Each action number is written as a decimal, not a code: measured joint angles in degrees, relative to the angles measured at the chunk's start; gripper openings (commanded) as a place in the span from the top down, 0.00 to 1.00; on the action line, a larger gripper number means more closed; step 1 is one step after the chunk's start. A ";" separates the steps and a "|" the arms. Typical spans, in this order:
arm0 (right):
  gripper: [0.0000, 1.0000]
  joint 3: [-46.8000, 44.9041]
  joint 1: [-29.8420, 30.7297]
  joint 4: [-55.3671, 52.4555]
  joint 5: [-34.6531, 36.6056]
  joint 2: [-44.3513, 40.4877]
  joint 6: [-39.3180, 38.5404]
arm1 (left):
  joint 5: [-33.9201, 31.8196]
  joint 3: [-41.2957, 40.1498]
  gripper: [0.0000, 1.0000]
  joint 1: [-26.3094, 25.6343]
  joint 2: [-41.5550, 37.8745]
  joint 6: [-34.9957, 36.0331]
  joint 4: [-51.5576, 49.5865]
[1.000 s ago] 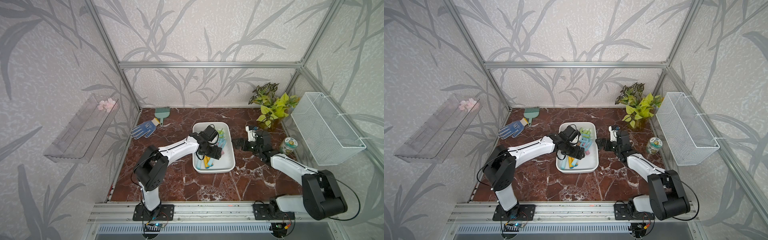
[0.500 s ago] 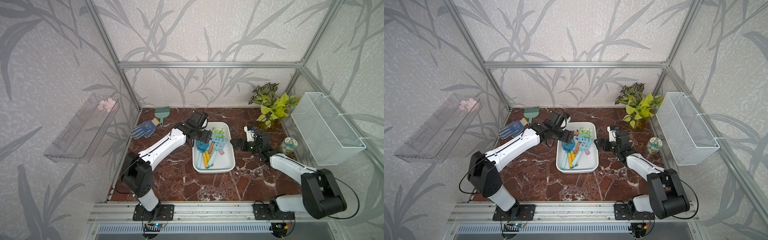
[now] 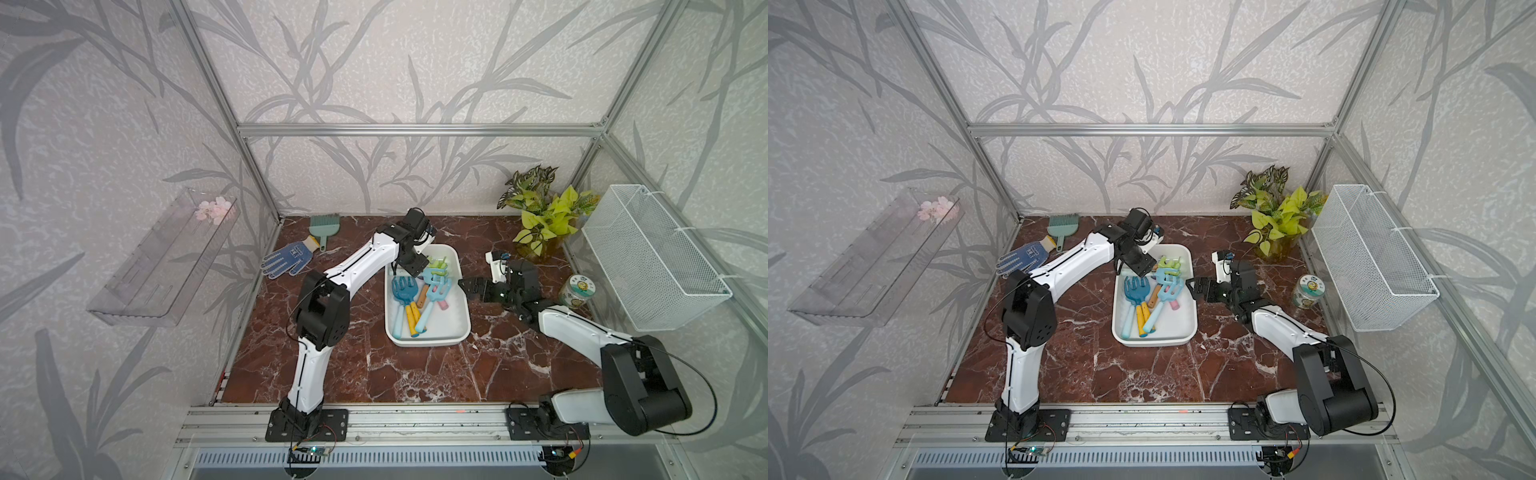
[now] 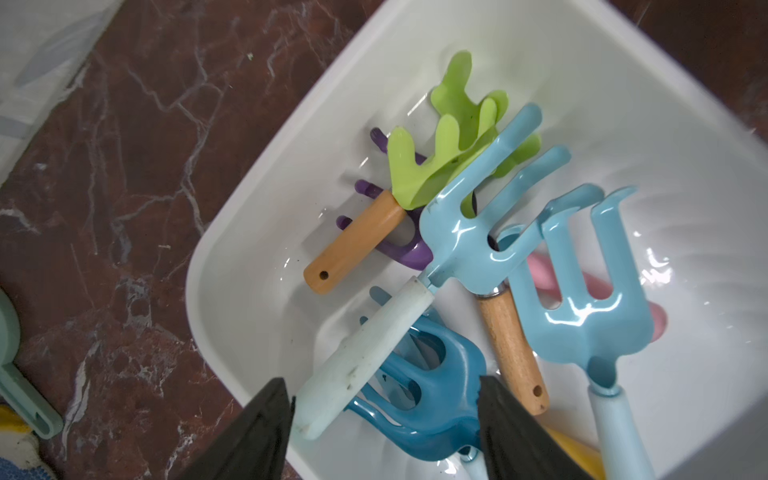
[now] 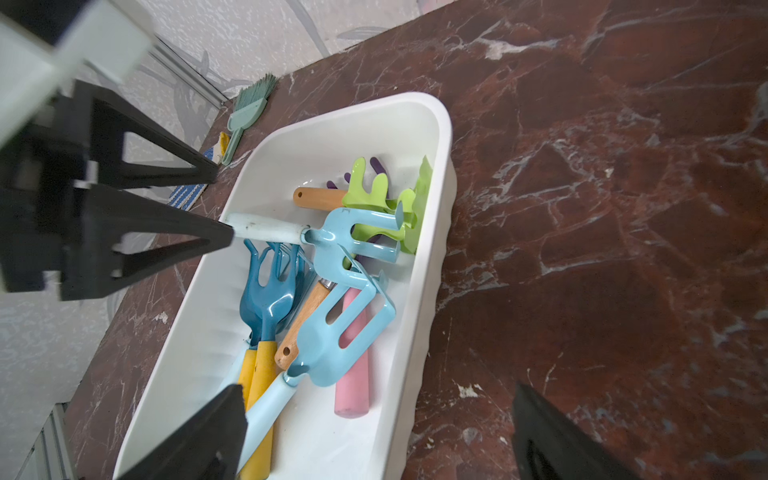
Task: Take the hand rake out of the storage box
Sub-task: Pick up the rake from the storage box.
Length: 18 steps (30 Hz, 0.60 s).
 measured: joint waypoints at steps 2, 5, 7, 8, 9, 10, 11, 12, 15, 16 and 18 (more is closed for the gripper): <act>0.02 0.02 0.13 0.00 -0.07 0.00 -0.26 | -0.33 0.96 0.41 0.00 2.27 0.96 -1.79; 0.02 0.07 0.31 0.00 -0.09 0.00 -0.50 | -0.68 1.09 0.44 0.00 3.65 2.08 -2.99; 0.02 0.07 0.48 -0.02 -0.09 0.00 -0.57 | -0.72 1.20 0.46 0.00 3.96 2.47 -3.32; 0.02 0.07 0.52 -0.02 -0.07 0.00 -0.61 | -0.72 1.49 0.47 0.00 4.13 2.58 -3.56; 0.02 0.07 0.52 -0.02 -0.07 0.00 -0.66 | -0.72 1.81 0.49 0.02 4.33 2.67 -3.72; 0.02 0.07 0.57 -0.02 -0.09 0.00 -0.68 | -0.72 2.19 0.52 0.04 4.57 2.73 -3.72; 0.02 0.07 0.57 -0.02 -0.07 0.00 -0.70 | -0.72 2.51 0.55 0.07 4.81 2.89 -3.72; 0.02 0.07 0.57 -0.02 -0.07 0.00 -0.70 | -0.72 2.78 0.57 0.07 5.05 2.99 -3.74; 0.02 0.09 0.57 -0.02 -0.07 0.00 -0.70 | -0.66 3.02 0.62 0.07 5.79 3.17 -3.67; 0.02 0.09 0.57 -0.02 -0.07 0.00 -0.70 | -0.61 3.02 0.63 0.07 6.01 3.15 -3.65; 0.02 0.09 0.57 -0.02 -0.07 0.00 -0.70 | -0.48 3.02 0.63 0.07 6.29 3.13 -3.61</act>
